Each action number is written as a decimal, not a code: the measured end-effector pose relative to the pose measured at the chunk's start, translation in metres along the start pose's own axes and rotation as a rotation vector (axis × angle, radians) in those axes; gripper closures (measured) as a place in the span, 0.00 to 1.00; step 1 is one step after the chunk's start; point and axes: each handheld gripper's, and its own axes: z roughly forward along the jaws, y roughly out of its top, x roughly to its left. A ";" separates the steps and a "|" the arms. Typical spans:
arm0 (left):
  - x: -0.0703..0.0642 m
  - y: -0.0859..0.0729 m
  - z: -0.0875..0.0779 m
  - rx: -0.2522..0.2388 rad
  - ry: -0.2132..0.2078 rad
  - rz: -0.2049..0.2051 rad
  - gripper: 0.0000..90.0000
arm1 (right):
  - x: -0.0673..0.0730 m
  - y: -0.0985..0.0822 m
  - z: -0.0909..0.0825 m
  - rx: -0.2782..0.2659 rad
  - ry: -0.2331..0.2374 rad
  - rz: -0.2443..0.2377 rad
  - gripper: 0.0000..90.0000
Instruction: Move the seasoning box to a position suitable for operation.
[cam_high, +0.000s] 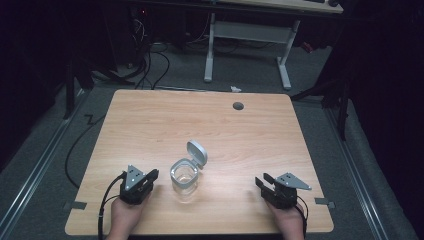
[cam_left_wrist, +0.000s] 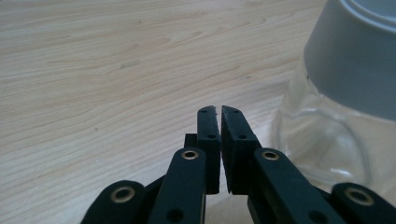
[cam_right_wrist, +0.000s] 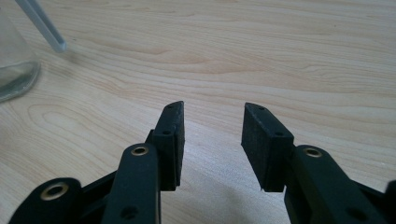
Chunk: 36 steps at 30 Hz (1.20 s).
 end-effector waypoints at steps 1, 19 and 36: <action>-0.001 0.000 0.003 -0.006 0.007 -0.001 0.96 | 0.000 0.000 0.000 0.000 0.002 -0.002 0.70; -0.023 -0.014 0.012 0.028 -0.065 0.020 1.00 | 0.002 -0.004 0.003 0.001 0.030 -0.009 0.90; -0.044 -0.028 -0.009 0.065 -0.126 0.062 0.99 | 0.001 -0.005 0.002 0.000 0.039 -0.009 0.88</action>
